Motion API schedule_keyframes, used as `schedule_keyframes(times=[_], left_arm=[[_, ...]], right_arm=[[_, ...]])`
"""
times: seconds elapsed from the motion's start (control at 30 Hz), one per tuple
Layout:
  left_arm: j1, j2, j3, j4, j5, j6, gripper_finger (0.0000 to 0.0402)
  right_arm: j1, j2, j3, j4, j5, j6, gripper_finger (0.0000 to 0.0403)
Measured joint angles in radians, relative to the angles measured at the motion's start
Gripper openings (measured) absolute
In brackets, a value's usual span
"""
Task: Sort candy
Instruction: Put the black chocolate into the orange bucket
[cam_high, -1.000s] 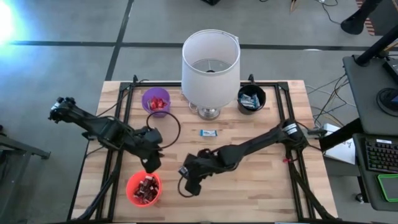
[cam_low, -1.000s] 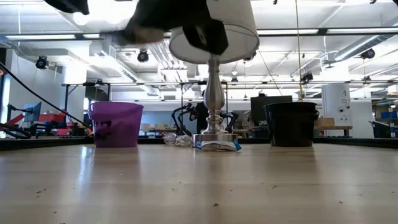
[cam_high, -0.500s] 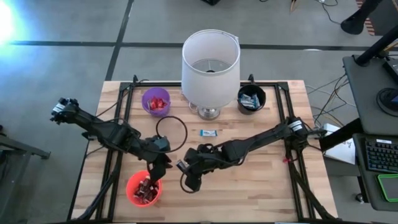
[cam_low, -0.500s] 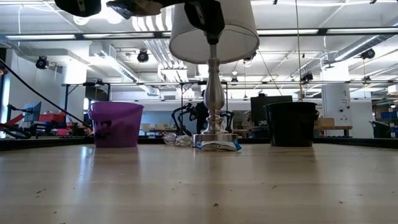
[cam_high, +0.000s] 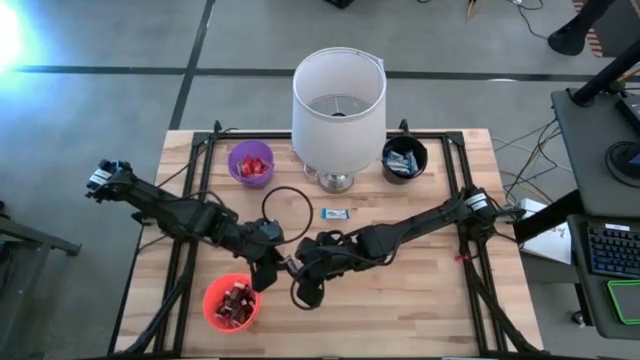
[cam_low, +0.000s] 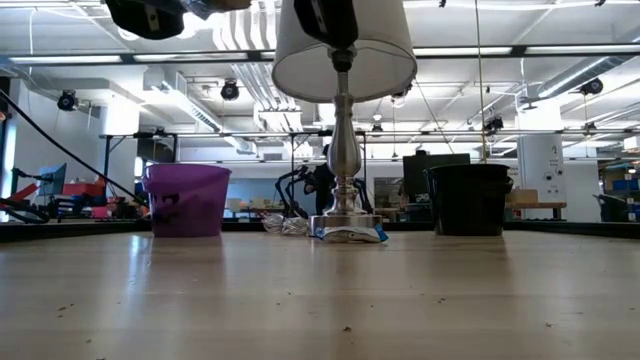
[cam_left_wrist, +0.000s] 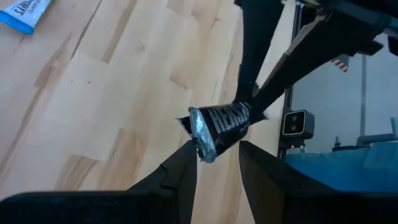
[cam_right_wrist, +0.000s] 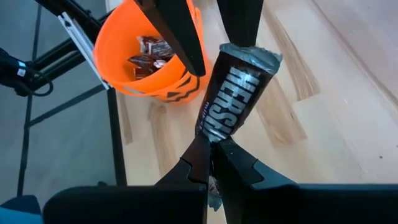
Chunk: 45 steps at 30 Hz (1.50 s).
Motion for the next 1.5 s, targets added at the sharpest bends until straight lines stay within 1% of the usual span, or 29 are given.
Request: schedule_keyframes(times=[0.2,0.43,0.77,1.07,1.17,1.23,1.37,1.5], left_arm=[[0.017,0.000,0.000,0.003,0.024,0.017,0.0102],[0.034,0.002,-0.002,0.068,0.076,0.059,0.0102],[0.041,0.005,-0.004,0.054,0.124,0.066,0.0102],[0.041,0.005,-0.011,0.055,0.126,0.070,0.0102],[0.043,0.005,-0.013,0.095,0.127,0.076,0.0102],[0.044,0.005,-0.013,0.123,0.147,0.087,0.0102],[0.044,0.005,-0.013,0.124,0.176,0.091,0.0095],[0.048,0.005,-0.013,0.125,0.177,0.090,0.0089]], right_arm=[[0.011,0.000,0.000,0.001,0.002,0.003,0.0008],[0.011,0.000,0.000,0.000,0.000,0.003,0.0008],[0.013,-0.002,0.000,-0.001,-0.001,0.002,0.0008],[0.018,-0.026,0.002,0.008,0.008,-0.001,0.0008],[0.019,-0.026,0.002,0.017,0.003,-0.008,0.0008],[0.020,-0.026,0.002,0.017,-0.001,-0.009,0.0008],[0.028,-0.026,0.002,0.018,0.000,-0.010,0.0008],[0.029,-0.032,0.002,0.023,0.004,-0.015,0.0008]])
